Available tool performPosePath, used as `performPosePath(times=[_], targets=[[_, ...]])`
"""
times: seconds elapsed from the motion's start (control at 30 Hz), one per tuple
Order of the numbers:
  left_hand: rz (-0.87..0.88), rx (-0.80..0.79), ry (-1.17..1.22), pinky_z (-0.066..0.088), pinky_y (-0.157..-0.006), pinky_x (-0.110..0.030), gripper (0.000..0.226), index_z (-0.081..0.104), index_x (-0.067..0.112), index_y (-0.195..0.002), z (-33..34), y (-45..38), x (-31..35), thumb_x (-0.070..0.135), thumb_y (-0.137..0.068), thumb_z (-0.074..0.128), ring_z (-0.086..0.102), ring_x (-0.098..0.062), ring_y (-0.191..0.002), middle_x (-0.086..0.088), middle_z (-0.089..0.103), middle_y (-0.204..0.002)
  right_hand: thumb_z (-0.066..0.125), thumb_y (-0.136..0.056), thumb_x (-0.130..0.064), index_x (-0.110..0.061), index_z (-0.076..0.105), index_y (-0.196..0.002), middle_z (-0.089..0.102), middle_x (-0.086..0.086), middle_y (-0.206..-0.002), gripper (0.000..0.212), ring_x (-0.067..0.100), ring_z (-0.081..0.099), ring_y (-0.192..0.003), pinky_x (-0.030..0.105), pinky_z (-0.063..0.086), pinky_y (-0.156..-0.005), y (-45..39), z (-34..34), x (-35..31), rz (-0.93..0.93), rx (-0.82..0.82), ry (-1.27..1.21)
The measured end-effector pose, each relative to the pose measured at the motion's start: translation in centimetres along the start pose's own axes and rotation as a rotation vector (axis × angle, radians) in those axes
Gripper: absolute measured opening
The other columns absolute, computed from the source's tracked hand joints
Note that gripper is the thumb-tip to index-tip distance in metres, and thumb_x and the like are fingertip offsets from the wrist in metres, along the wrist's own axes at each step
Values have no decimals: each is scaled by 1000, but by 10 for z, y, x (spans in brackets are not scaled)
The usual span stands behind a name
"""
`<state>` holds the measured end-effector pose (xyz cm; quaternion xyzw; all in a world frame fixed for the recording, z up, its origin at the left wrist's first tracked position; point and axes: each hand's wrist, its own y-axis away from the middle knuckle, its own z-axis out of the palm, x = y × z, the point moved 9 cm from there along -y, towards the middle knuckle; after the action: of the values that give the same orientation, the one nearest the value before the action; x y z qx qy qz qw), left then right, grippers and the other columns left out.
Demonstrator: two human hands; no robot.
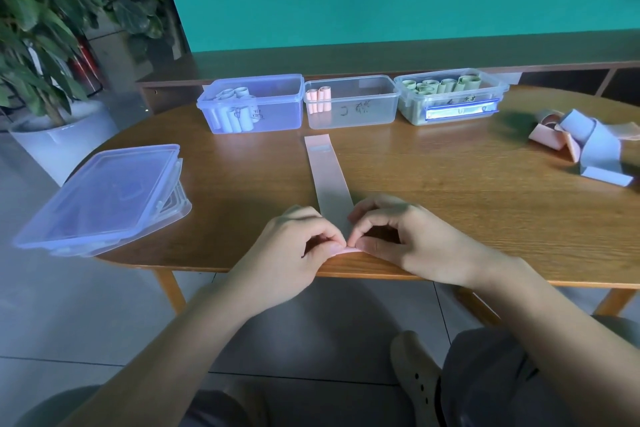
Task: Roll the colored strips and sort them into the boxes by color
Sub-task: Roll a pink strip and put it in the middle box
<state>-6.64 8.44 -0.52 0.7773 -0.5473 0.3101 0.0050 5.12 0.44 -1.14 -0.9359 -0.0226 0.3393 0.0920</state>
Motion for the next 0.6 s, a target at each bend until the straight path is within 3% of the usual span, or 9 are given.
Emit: performPosePath(times=[0.2,0.4,0.6], targets=[[-84,20,-4,52,-77,-24,13,77,31,-88,-4,0,-3,42,-83,76,59,-3,-91,19,62,-89,79,-86,-34,-32,79,-94,57,-14,-121,8,-1,53,-121,23,41,-104,-1,-2,0,6,45,-21],[-112,48,-50,43,-78,-13,16,76,29,-92,-5,-1,-6,44,-88,71,55,-1,-96,22,53,-97,77,-89,-34,-29,77,-90,56,-16,-123,5,-1,56,-115,21,42,-98,-4,-3,5,33,84,3],[-126,79,-77,41,-77,-10,22,76,24,-90,-5,-3,-8,45,-89,68,54,-1,-94,19,50,-98,76,-88,-40,-30,75,-83,55,-19,-124,12,-7,55,-108,15,38,-89,-9,-6,13,100,102,27]])
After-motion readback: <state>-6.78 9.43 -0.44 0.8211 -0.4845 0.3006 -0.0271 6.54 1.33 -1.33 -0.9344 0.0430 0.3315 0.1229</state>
